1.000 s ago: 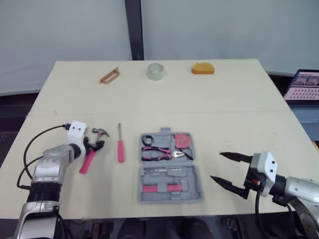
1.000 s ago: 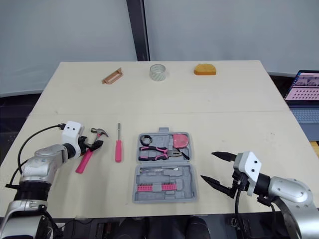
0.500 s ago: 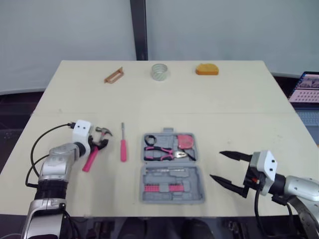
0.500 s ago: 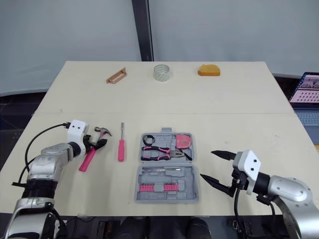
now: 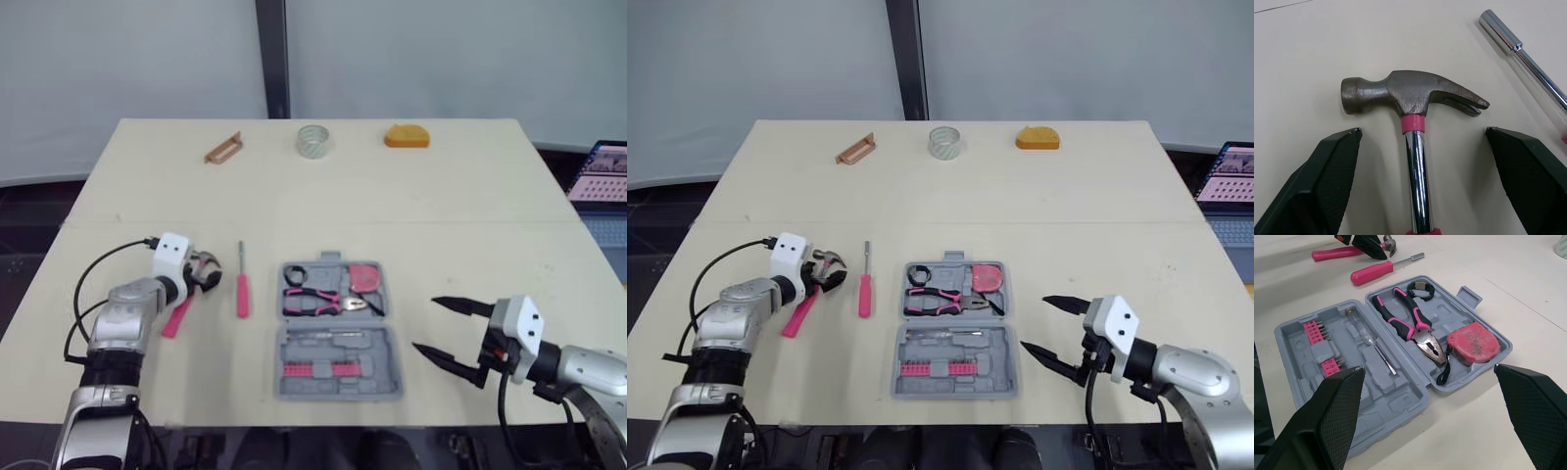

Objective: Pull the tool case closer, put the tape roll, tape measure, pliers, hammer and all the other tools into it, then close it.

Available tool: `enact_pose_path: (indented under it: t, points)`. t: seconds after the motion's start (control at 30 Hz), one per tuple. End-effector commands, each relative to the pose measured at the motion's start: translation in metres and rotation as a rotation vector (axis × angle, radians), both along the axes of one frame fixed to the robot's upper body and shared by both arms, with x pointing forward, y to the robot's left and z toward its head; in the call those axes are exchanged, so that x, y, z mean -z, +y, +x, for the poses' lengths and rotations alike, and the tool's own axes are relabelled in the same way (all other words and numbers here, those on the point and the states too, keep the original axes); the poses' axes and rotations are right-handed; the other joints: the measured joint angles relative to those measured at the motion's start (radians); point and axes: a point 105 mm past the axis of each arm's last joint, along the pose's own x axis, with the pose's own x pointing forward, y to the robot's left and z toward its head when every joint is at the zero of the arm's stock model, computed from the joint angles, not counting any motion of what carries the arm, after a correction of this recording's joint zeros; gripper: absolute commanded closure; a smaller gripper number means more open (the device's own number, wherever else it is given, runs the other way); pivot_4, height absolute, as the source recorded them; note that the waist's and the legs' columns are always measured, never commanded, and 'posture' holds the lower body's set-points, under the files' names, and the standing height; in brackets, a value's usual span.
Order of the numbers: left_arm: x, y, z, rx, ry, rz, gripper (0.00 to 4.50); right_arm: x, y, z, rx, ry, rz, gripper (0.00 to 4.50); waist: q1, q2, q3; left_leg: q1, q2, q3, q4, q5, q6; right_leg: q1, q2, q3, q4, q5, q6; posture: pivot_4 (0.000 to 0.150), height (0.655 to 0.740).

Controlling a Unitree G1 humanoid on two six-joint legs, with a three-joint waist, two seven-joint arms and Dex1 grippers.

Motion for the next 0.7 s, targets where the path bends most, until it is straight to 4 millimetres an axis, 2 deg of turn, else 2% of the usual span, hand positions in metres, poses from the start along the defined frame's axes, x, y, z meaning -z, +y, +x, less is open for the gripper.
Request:
enact_pose_path:
  t: [0.03, 0.07, 0.3, 0.53, 0.63, 0.7]
  points:
    - [0.011, -0.007, -0.002, 0.019, 0.037, -0.012, 0.65, -0.007, 0.005, -0.001, -0.01, -0.032, 0.009, 0.0, 0.0, 0.0, 0.0, 0.0, 0.0, 0.0, 0.0, 0.0, 0.0, 0.0, 0.0, 0.0, 0.0, 0.0, 0.0, 0.15, 0.74]
    - [0.011, -0.006, -0.002, 0.016, 0.038, -0.012, 0.93, -0.007, 0.005, -0.001, -0.009, -0.032, 0.009, 0.0, -0.001, 0.0, 0.0, 0.0, 0.0, 0.0, 0.0, 0.0, 0.0, 0.0, 0.0, 0.0, 0.0, 0.0, 0.0, 0.15, 0.74]
    - [0.012, -0.005, -0.001, 0.012, 0.04, -0.016, 4.42, -0.007, 0.004, 0.0, -0.01, -0.033, 0.01, 0.0, -0.008, 0.0, 0.0, 0.0, 0.0, 0.0, 0.0, 0.0, 0.0, 0.0, 0.0, 0.0, 0.0, 0.0, 0.0, 0.15, 0.74]
    - [0.011, -0.001, -0.003, 0.014, 0.042, 0.001, 4.47, -0.006, 0.005, 0.001, -0.012, -0.034, 0.013, 0.0, -0.008, 0.0, 0.0, 0.0, 0.0, 0.0, 0.0, 0.0, 0.0, 0.0, 0.0, 0.0, 0.0, 0.0, 0.0, 0.15, 0.74]
    - [0.004, -0.002, -0.009, 0.077, 0.035, 0.052, 4.47, -0.006, 0.006, 0.0, -0.015, -0.033, 0.014, 0.0, -0.013, 0.0, 0.0, 0.0, 0.0, 0.0, 0.0, 0.0, 0.0, 0.0, 0.0, 0.0, 0.0, 0.0, 0.0, 0.15, 0.74]
    - [-0.007, -0.005, -0.015, 0.168, 0.024, 0.104, 4.47, -0.006, 0.005, 0.001, -0.02, -0.032, 0.013, 0.0, -0.025, -0.001, 0.0, 0.0, 0.0, 0.0, -0.001, 0.0, 0.0, 0.0, 0.0, 0.0, -0.001, 0.0, 0.0, 0.15, 0.74]
